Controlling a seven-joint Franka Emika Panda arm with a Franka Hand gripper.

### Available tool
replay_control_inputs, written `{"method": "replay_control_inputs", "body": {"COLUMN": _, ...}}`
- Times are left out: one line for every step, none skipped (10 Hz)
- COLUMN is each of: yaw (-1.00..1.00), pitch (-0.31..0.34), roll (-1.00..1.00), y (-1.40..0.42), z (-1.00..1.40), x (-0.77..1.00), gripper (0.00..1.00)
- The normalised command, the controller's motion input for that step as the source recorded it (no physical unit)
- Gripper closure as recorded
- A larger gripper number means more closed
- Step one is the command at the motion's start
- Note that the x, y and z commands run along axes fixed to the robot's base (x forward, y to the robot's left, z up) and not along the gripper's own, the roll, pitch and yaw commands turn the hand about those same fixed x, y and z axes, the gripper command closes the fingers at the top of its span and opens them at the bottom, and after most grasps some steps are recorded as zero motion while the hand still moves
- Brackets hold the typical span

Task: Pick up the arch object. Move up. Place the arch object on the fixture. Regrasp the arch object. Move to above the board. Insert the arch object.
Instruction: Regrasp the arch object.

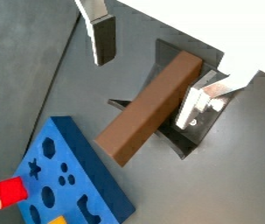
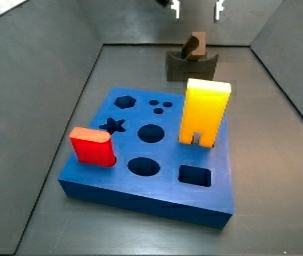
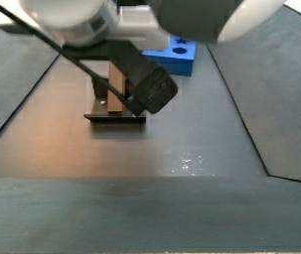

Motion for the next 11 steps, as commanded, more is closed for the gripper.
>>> {"method": "replay_control_inputs", "body": {"yaw": 0.05, "pitch": 0.046, "roll": 1.0, "y": -1.0, "z": 0.79, "x": -0.02, "gripper": 0.0}}
{"method": "replay_control_inputs", "body": {"yaw": 0.05, "pitch": 0.046, "roll": 1.0, "y": -1.0, "z": 0.78, "x": -0.01, "gripper": 0.0}}
{"method": "replay_control_inputs", "body": {"yaw": 0.05, "pitch": 0.04, "roll": 1.0, "y": -1.0, "z": 0.76, "x": -0.03, "gripper": 0.0}}
{"method": "replay_control_inputs", "body": {"yaw": 0.05, "pitch": 0.035, "roll": 1.0, "y": -1.0, "z": 0.71, "x": -0.04, "gripper": 0.0}}
{"method": "replay_control_inputs", "body": {"yaw": 0.05, "pitch": 0.032, "roll": 1.0, "y": -1.0, "z": 0.65, "x": -0.04, "gripper": 0.0}}
{"method": "replay_control_inputs", "body": {"yaw": 0.05, "pitch": 0.032, "roll": 1.0, "y": -1.0, "z": 0.52, "x": -0.04, "gripper": 0.0}}
{"method": "replay_control_inputs", "body": {"yaw": 0.05, "pitch": 0.032, "roll": 1.0, "y": -0.94, "z": 0.38, "x": -0.01, "gripper": 0.0}}
{"method": "replay_control_inputs", "body": {"yaw": 0.05, "pitch": 0.033, "roll": 1.0, "y": -0.8, "z": 0.29, "x": 0.0, "gripper": 0.0}}
{"method": "replay_control_inputs", "body": {"yaw": 0.05, "pitch": 0.034, "roll": 1.0, "y": -0.5, "z": 0.14, "x": 0.01, "gripper": 0.0}}
{"method": "replay_control_inputs", "body": {"yaw": 0.05, "pitch": 0.033, "roll": 1.0, "y": -0.21, "z": 0.05, "x": 0.02, "gripper": 0.0}}
{"method": "replay_control_inputs", "body": {"yaw": 0.05, "pitch": 0.034, "roll": 1.0, "y": -0.05, "z": 0.03, "x": 0.02, "gripper": 0.0}}
